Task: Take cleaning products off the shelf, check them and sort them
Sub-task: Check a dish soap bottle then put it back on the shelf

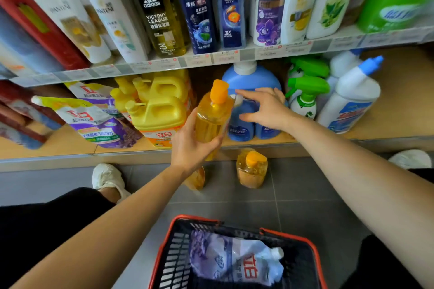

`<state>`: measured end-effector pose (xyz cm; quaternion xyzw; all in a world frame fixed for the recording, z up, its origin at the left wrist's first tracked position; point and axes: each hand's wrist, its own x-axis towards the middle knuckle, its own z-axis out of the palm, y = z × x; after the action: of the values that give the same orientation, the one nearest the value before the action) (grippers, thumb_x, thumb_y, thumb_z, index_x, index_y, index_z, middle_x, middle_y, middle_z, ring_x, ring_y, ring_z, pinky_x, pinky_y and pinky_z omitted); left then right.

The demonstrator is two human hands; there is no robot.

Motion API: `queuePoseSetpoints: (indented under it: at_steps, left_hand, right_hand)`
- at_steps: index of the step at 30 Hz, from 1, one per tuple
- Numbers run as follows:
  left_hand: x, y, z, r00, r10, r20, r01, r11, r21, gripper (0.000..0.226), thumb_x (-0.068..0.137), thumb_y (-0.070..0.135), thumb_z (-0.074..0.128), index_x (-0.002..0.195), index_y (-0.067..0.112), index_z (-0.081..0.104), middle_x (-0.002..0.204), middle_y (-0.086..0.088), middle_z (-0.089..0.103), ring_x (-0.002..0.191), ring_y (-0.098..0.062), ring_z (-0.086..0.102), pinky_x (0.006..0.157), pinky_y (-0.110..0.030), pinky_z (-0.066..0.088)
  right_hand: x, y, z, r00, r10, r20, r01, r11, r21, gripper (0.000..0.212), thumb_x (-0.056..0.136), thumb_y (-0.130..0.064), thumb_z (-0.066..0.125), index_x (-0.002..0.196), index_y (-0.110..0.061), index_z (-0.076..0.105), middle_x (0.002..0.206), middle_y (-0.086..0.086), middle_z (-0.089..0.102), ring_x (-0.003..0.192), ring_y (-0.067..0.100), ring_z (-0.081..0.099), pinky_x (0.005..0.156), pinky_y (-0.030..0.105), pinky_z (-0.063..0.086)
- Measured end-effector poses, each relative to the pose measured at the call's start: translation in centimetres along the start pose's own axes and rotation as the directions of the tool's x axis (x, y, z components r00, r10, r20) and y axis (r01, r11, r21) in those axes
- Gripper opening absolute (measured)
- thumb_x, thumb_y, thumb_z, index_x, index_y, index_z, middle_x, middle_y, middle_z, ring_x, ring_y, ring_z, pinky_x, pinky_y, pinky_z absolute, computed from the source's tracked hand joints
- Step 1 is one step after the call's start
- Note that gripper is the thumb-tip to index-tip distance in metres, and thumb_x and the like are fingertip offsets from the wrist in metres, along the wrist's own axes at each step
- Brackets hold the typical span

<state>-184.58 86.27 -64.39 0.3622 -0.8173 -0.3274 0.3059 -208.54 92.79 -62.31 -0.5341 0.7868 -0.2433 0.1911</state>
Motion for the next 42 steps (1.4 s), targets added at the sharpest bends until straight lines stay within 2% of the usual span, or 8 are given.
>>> queuePoseSetpoints:
  at_steps: [4, 6, 9, 15, 19, 25, 34, 42]
  left_hand:
    - [-0.9, 2.5, -3.4, 0.985, 0.054, 0.166, -0.069, 0.994, 0.085, 0.078, 0.07, 0.063, 0.073, 0.137, 0.029, 0.054, 0.111, 0.007, 0.073, 0.097, -0.01, 0.069, 0.08, -0.042, 0.06]
    - [-1.4, 3.6, -5.0, 0.971, 0.06, 0.23, -0.079, 0.994, 0.076, 0.075, 0.067, 0.061, 0.075, 0.131, 0.026, 0.06, 0.108, 0.004, 0.075, 0.096, -0.014, 0.071, 0.08, -0.045, 0.059]
    - [-2.3, 5.2, -7.2, 0.942, 0.062, 0.328, -0.082, 0.995, 0.047, 0.074, 0.063, 0.055, 0.08, 0.126, 0.019, 0.066, 0.11, -0.001, 0.075, 0.101, -0.02, 0.071, 0.085, -0.047, 0.058]
    - [-3.6, 6.7, -9.1, 0.841, 0.036, 0.54, 0.041, 0.991, -0.13, 0.059, 0.069, 0.005, 0.092, 0.122, 0.012, 0.067, 0.114, 0.0, 0.076, 0.104, -0.013, 0.073, 0.089, -0.032, 0.06]
    - [-4.6, 6.8, -8.1, 0.78, 0.081, 0.621, 0.072, 0.973, -0.218, 0.058, 0.071, -0.005, 0.087, 0.122, 0.01, 0.064, 0.118, 0.003, 0.075, 0.106, -0.011, 0.072, 0.085, -0.019, 0.056]
    - [-4.5, 6.0, -5.7, 0.715, 0.11, 0.69, 0.075, 0.97, -0.231, 0.058, 0.074, -0.005, 0.086, 0.121, 0.018, 0.063, 0.115, 0.008, 0.073, 0.108, -0.011, 0.07, 0.091, -0.026, 0.056]
    - [-5.8, 5.0, -1.9, 0.819, 0.139, 0.557, 0.125, 0.904, -0.409, 0.095, 0.068, 0.01, 0.094, 0.146, 0.016, 0.04, 0.139, 0.008, 0.059, 0.133, -0.015, 0.056, 0.112, -0.04, 0.046]
    - [-4.7, 6.4, -1.2, 0.851, 0.113, 0.513, 0.268, 0.746, -0.609, 0.072, 0.069, 0.002, 0.089, 0.13, 0.011, 0.052, 0.126, -0.006, 0.069, 0.117, -0.023, 0.068, 0.093, -0.031, 0.057]
  right_hand:
    - [-1.8, -2.1, -2.3, 0.999, -0.006, -0.05, 0.022, 0.942, 0.335, 0.065, 0.083, -0.004, 0.069, 0.141, -0.029, 0.055, 0.134, -0.001, 0.063, 0.12, 0.016, 0.056, 0.102, 0.029, 0.043]
    - [-3.3, -3.9, -3.9, 0.998, -0.024, -0.065, 0.053, 0.861, 0.507, 0.052, 0.085, 0.005, 0.064, 0.129, -0.021, 0.064, 0.114, 0.005, 0.068, 0.092, 0.011, 0.06, 0.075, 0.013, 0.046]
    - [-5.9, -6.7, -6.3, 0.993, -0.121, -0.011, 0.099, 0.755, 0.648, 0.044, 0.081, 0.0, 0.06, 0.115, -0.027, 0.07, 0.108, 0.004, 0.068, 0.072, 0.006, 0.064, 0.062, 0.018, 0.047]
    - [-11.2, -8.2, -7.6, 0.942, -0.325, 0.083, 0.245, 0.836, 0.492, 0.057, 0.085, -0.019, 0.078, 0.136, -0.03, 0.056, 0.117, -0.005, 0.064, 0.075, 0.009, 0.068, 0.076, 0.026, 0.057]
    - [-12.8, -8.8, -7.5, 0.936, -0.333, 0.115, 0.209, 0.787, 0.581, 0.04, 0.082, -0.019, 0.078, 0.116, -0.034, 0.064, 0.106, 0.003, 0.074, 0.094, 0.014, 0.074, 0.08, 0.026, 0.06]
    - [-14.1, -7.8, -6.0, 0.96, -0.254, 0.12, 0.146, 0.817, 0.558, 0.031, 0.071, -0.021, 0.087, 0.096, -0.031, 0.07, 0.078, 0.01, 0.074, 0.067, 0.026, 0.072, 0.07, 0.045, 0.061]
    - [-13.2, -7.1, -6.3, 0.981, -0.187, 0.045, 0.132, 0.824, 0.552, 0.029, 0.073, -0.017, 0.086, 0.096, -0.02, 0.067, 0.066, -0.005, 0.071, 0.051, 0.013, 0.066, 0.053, 0.022, 0.053]
    - [-12.6, -6.3, -7.6, 0.992, -0.125, 0.0, 0.091, 0.72, 0.688, 0.031, 0.072, -0.023, 0.078, 0.098, -0.016, 0.065, 0.077, -0.001, 0.072, 0.054, 0.011, 0.064, 0.048, 0.021, 0.05]
